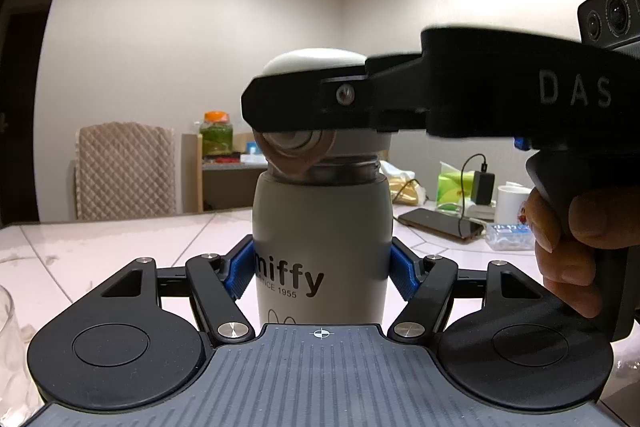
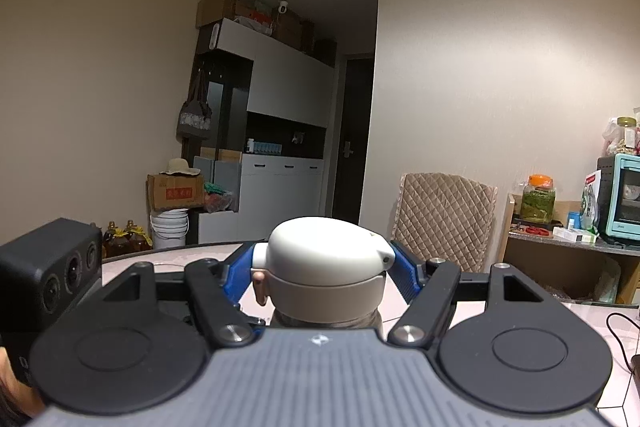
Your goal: Unscrew bottle cap and pour
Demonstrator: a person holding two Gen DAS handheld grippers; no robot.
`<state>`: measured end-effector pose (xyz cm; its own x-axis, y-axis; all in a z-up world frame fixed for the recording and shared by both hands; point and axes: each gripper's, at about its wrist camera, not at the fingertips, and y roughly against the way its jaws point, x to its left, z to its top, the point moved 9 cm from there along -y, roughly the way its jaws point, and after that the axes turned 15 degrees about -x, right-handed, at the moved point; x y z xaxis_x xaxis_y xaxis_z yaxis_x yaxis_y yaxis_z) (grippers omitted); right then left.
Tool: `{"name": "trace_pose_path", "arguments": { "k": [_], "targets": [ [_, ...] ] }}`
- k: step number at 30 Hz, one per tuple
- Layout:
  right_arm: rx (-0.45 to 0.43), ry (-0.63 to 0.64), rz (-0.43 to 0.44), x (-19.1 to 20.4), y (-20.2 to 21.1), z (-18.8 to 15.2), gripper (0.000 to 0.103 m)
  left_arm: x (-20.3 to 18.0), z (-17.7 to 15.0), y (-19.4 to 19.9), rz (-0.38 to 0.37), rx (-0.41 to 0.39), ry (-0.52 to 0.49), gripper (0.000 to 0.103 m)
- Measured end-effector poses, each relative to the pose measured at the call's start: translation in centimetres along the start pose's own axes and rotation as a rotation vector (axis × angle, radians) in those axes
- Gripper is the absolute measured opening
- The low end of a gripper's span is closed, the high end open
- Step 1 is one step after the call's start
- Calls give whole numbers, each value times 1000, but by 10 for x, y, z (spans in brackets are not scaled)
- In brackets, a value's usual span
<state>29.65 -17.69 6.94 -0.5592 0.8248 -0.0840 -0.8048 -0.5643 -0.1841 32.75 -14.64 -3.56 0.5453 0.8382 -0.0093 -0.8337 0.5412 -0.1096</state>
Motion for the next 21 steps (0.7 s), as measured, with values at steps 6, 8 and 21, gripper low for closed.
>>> {"name": "trace_pose_path", "arguments": {
  "k": [6,8,21],
  "targets": [
    [-11,5,-6,1,0,5,72,-2,3,-3,0,3,2,72],
    [-12,6,-8,0,0,6,72,-2,4,-4,2,3,3,72],
    [-30,-3,-30,-5,1,10,72,19,21,-15,8,0,6,72]
  ]
}}
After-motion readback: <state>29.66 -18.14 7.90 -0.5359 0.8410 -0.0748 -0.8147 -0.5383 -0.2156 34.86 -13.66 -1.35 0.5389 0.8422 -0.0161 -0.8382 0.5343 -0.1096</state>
